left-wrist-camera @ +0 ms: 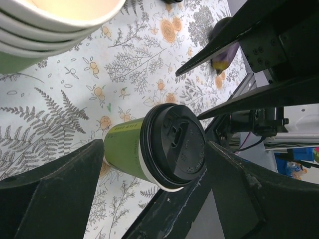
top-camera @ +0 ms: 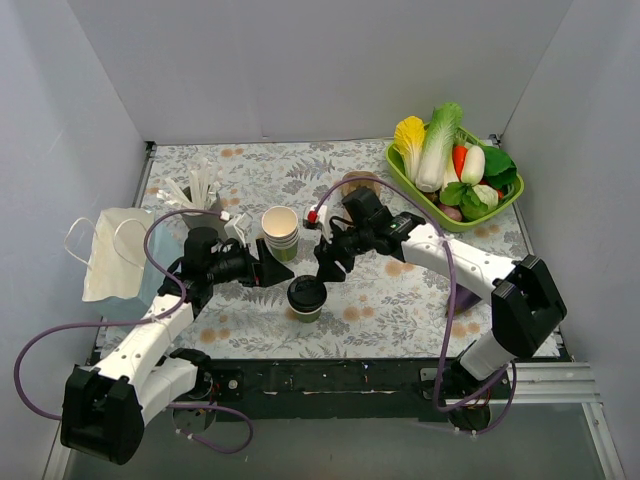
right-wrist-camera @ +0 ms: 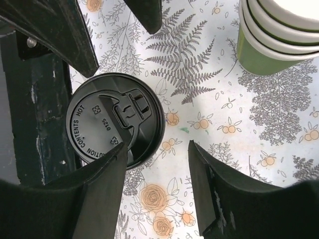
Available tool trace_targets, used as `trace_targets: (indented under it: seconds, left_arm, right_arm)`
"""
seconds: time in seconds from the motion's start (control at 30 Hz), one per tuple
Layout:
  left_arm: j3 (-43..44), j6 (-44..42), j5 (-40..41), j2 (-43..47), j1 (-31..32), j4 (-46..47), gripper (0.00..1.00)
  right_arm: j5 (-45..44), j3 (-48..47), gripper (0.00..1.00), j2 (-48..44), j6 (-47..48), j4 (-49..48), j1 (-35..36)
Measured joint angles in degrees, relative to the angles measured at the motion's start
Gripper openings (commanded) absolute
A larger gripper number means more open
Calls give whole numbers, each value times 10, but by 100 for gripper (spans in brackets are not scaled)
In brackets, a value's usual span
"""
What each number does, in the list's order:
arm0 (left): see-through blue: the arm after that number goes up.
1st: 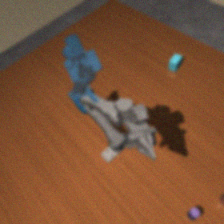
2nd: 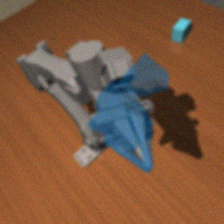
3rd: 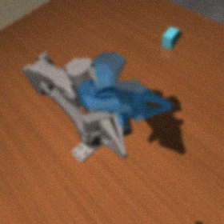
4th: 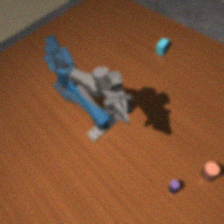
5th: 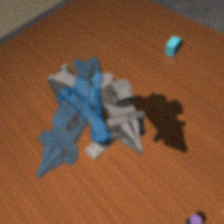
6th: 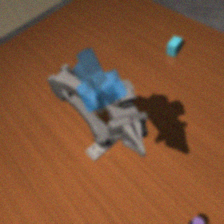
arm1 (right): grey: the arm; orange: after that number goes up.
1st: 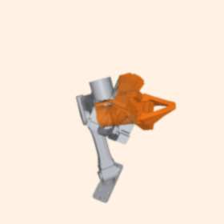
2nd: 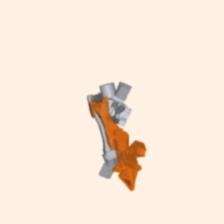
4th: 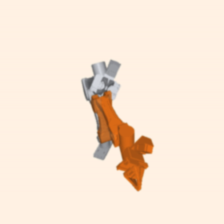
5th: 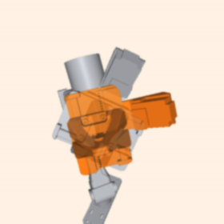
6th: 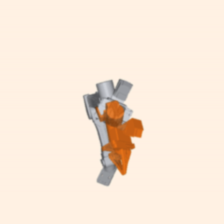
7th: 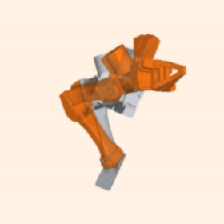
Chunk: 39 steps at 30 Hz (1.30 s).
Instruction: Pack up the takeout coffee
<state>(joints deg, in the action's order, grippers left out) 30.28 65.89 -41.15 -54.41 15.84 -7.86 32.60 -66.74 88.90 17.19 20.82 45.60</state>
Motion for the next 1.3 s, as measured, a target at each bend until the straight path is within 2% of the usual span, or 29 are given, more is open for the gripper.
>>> trace_targets:
  seconds: [0.2, 0.57, 1.3]
  left_arm:
    - [-28, 21, -1, 4, -2, 6, 82]
    - [-37, 26, -2, 18, -3, 22, 83]
    - [-47, 28, -3, 24, -3, 36, 86]
  right_arm:
    - [46, -4, 59, 23, -28, -5, -7]
    - [92, -20, 46, 52, -51, -9, -7]
    - [114, -21, 45, 52, -67, -13, -7]
